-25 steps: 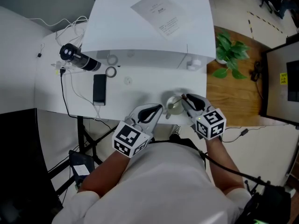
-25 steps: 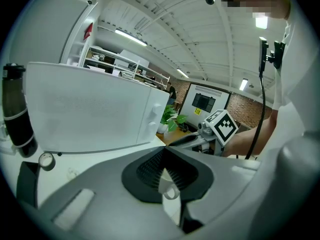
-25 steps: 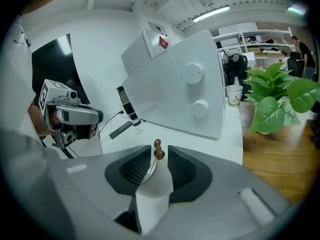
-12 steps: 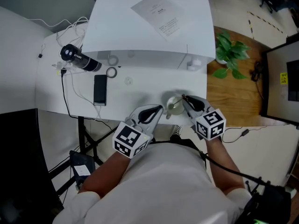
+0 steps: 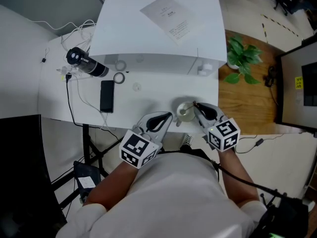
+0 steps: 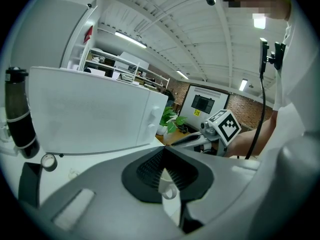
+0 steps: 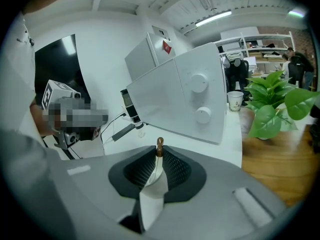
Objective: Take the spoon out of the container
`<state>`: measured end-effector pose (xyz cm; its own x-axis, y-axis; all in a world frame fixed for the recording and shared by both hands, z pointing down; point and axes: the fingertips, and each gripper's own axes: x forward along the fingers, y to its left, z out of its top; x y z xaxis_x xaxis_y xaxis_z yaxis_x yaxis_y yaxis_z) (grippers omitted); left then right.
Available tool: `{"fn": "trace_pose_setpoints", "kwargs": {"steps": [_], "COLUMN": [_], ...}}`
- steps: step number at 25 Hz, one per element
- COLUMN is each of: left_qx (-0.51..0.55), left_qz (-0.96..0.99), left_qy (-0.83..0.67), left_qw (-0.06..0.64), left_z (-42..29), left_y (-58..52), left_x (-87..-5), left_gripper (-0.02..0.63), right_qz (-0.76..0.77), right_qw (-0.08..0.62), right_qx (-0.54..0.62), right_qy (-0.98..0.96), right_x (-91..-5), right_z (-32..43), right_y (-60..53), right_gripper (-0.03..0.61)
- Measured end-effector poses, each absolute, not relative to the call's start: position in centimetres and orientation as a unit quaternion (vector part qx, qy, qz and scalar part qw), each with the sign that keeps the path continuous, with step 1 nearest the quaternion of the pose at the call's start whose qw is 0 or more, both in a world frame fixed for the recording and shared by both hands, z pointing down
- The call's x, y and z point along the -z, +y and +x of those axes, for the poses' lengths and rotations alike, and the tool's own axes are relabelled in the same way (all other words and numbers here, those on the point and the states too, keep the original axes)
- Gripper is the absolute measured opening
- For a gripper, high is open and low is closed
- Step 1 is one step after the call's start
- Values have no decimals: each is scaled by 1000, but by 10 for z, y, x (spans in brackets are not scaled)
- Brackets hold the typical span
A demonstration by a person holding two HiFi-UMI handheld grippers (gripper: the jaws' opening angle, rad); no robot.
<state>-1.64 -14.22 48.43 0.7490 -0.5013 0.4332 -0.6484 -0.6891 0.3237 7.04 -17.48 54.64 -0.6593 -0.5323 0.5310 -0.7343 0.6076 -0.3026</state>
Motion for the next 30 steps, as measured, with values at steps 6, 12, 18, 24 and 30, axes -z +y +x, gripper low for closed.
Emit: {"fn": "trace_pose_setpoints", "kwargs": {"steps": [6, 12, 18, 24, 30], "left_qx": [-150, -145, -142, -134, -134], "left_qz": [908, 914, 917, 919, 923], "left_qy": [-320, -315, -316, -324, -315], "left_qw": [224, 209, 197, 182, 176], "left_z": [-19, -19, -22, -24, -17], "left_y": [-142, -139, -139, -142, -135], "left_x": [-476, -467, -458, -449, -446], "left_gripper": [5, 5, 5, 5, 5], "right_qz": [373, 392, 405, 418, 426], "right_qw": [182, 158, 129, 111, 93], "right_qx": [-234, -209, -198, -193, -191], "right_qy": [-879, -882, -883, -881, -879], "right_x": [-520, -483, -451, -436, -420], "right_z": [73, 82, 91, 102, 111], "right_y": [-171, -167, -157, -146, -133], "right_gripper": [49, 49, 49, 49, 49]}}
